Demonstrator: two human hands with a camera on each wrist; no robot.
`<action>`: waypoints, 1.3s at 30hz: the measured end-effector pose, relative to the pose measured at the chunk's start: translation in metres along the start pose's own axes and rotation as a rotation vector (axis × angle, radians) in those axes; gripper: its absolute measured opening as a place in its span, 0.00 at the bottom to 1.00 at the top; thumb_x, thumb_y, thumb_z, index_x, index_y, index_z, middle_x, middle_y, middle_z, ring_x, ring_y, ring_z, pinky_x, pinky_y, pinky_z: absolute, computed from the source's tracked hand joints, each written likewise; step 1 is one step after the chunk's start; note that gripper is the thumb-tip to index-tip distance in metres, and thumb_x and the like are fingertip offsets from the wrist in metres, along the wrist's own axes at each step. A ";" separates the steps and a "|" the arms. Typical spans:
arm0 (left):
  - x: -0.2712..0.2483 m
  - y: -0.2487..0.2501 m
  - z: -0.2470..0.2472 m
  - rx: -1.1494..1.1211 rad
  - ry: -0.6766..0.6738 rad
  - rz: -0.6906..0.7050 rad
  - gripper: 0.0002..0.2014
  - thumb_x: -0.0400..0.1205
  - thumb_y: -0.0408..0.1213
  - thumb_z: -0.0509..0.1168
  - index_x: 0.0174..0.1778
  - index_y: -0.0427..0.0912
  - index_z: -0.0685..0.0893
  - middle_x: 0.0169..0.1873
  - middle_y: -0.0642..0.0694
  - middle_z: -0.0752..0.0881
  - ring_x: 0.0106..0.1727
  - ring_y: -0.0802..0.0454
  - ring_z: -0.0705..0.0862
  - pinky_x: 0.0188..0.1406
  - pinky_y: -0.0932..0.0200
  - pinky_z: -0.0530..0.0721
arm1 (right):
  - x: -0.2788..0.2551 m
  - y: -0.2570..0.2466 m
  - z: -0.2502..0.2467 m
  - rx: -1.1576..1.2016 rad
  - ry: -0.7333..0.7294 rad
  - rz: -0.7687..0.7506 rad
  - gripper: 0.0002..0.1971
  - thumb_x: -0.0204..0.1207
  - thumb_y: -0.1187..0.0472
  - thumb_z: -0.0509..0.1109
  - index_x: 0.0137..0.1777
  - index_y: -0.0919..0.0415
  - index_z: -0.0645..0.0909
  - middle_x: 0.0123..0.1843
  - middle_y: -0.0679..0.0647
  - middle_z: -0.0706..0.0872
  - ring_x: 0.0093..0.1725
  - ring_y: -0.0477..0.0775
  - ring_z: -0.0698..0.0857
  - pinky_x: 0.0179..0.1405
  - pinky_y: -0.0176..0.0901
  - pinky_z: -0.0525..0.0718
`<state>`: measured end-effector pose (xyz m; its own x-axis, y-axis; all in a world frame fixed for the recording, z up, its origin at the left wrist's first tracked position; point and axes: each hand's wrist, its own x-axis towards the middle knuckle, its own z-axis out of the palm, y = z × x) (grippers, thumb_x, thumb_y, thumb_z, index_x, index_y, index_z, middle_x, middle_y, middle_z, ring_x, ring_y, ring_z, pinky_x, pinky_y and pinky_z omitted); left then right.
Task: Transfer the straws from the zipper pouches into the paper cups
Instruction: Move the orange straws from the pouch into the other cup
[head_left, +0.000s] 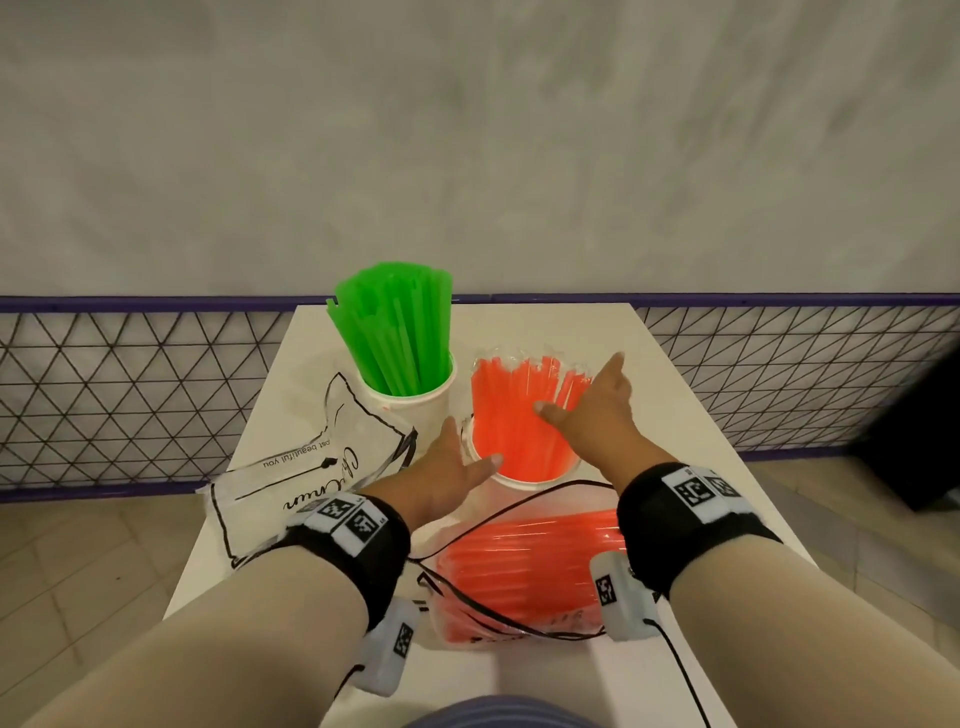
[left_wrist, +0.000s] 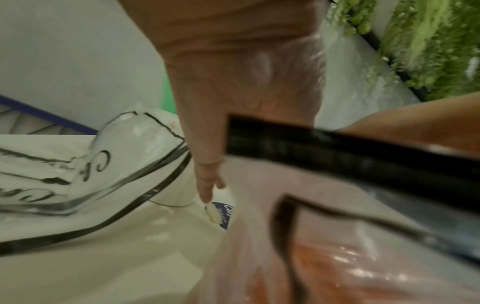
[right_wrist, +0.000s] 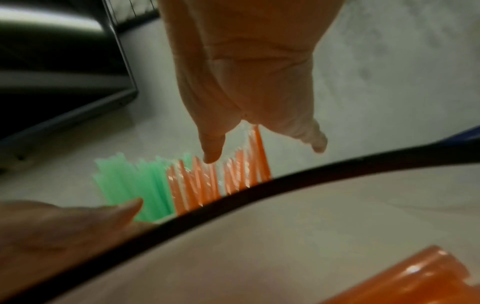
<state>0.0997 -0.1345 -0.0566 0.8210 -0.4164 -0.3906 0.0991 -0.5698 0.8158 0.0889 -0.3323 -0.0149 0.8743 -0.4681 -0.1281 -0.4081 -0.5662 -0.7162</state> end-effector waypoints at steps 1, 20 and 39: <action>-0.001 -0.006 -0.005 -0.056 -0.021 -0.027 0.44 0.84 0.57 0.61 0.86 0.52 0.38 0.86 0.49 0.49 0.85 0.46 0.56 0.83 0.43 0.58 | -0.008 -0.003 -0.003 -0.028 0.040 -0.073 0.62 0.71 0.48 0.79 0.84 0.54 0.30 0.87 0.58 0.43 0.85 0.59 0.54 0.82 0.58 0.61; -0.052 -0.088 0.023 0.224 -0.351 -0.036 0.63 0.53 0.51 0.87 0.83 0.43 0.62 0.66 0.57 0.82 0.68 0.61 0.78 0.77 0.59 0.68 | -0.100 0.038 0.061 -0.799 -0.482 -0.825 0.30 0.69 0.61 0.73 0.72 0.59 0.71 0.62 0.58 0.77 0.61 0.61 0.78 0.57 0.57 0.83; -0.058 -0.086 0.040 -0.027 -0.140 0.067 0.33 0.64 0.23 0.81 0.61 0.50 0.78 0.46 0.53 0.89 0.45 0.75 0.86 0.44 0.79 0.81 | -0.110 0.028 0.041 -0.653 -0.520 -0.775 0.04 0.79 0.66 0.63 0.47 0.56 0.72 0.44 0.52 0.75 0.43 0.53 0.72 0.42 0.43 0.65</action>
<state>0.0209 -0.0899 -0.1217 0.7399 -0.5487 -0.3893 0.0634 -0.5192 0.8523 -0.0075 -0.2685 -0.0492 0.8916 0.4136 -0.1844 0.3640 -0.8968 -0.2514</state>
